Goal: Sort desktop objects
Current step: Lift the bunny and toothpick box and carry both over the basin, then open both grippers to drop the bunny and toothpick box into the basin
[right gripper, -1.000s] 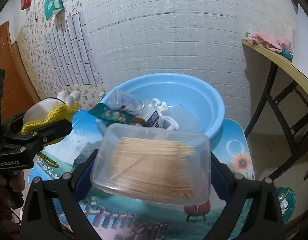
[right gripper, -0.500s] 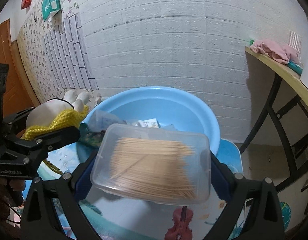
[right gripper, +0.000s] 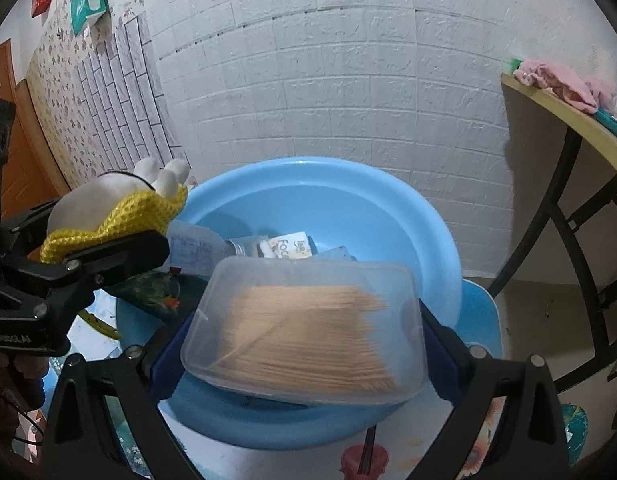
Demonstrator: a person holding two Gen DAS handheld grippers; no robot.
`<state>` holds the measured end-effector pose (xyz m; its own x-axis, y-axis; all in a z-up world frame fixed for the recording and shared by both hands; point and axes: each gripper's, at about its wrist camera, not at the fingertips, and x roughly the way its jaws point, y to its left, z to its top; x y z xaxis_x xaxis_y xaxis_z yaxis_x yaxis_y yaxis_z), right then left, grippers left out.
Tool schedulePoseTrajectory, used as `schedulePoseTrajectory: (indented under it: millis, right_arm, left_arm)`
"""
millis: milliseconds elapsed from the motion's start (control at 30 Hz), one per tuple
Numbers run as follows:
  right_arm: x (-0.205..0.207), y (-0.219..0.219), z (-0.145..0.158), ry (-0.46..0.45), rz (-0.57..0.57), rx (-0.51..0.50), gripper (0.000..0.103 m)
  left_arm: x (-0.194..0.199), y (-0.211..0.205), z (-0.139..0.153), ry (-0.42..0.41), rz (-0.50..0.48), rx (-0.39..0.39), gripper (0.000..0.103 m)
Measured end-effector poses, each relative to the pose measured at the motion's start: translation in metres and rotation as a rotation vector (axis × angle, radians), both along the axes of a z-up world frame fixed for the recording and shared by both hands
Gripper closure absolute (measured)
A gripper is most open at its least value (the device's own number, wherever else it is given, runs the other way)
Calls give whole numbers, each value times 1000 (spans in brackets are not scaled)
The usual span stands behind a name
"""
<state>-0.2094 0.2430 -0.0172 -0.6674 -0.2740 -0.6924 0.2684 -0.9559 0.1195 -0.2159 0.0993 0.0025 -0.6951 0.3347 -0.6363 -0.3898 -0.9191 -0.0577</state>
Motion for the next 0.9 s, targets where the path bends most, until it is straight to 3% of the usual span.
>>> schedulePoseTrajectory:
  millis: [567,900]
  right_arm:
    - [-12,-8,-11,-30,37,22,5]
    - [-7,5,3,37,-7,-17,4]
  left_arm:
    - [-22,15,3,21,-38,5,20]
    - [-28,27,5,27,-58,-10,19]
